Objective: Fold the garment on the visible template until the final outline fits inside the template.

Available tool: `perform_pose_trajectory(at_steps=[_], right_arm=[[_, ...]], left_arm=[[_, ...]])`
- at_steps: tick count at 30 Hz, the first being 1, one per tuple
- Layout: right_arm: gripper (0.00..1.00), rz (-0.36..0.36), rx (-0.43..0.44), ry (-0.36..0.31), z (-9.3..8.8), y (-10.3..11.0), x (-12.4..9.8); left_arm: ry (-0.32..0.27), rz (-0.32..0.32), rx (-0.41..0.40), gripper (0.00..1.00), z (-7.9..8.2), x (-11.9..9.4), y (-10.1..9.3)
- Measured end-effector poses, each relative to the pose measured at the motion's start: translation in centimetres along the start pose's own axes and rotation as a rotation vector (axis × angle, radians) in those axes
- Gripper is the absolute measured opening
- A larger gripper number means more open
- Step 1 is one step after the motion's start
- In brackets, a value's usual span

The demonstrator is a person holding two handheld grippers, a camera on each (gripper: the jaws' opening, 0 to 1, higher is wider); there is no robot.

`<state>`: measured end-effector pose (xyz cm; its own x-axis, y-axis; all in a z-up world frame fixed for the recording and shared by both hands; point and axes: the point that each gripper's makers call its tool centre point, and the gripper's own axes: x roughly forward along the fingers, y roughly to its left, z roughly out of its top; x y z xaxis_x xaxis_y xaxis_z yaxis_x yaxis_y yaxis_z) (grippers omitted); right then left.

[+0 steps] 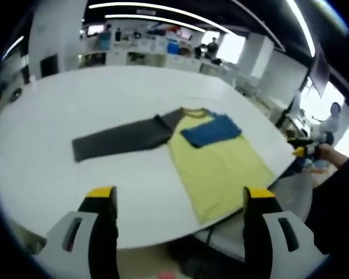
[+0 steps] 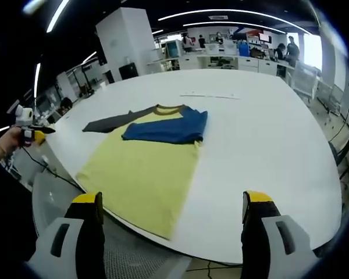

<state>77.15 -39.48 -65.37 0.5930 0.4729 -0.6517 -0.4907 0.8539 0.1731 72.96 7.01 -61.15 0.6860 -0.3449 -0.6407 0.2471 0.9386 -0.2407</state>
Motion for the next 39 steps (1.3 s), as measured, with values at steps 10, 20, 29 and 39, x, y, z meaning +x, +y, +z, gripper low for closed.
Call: perform_pose_trajectory(at_steps=[10, 20, 29, 39], right_arm=[[1.0, -0.011, 0.033, -0.014, 0.8, 0.4, 0.6], [1.0, -0.007, 0.027, -0.008, 2.0, 0.7, 1.9], [1.0, -0.011, 0.023, 0.03, 1.8, 0.6, 3.0], [0.97, -0.022, 0.037, 0.067, 1.6, 0.0, 3.4]], left_arm=[[0.001, 0.048, -0.036, 0.85, 1.1, 1.0, 4.0], [-0.001, 0.085, -0.081, 0.85, 2.2, 3.0, 8.4], [0.034, 0.123, -0.097, 0.84, 2.7, 6.0, 12.8], [0.056, 0.15, -0.124, 0.8, 2.6, 8.7, 17.3]])
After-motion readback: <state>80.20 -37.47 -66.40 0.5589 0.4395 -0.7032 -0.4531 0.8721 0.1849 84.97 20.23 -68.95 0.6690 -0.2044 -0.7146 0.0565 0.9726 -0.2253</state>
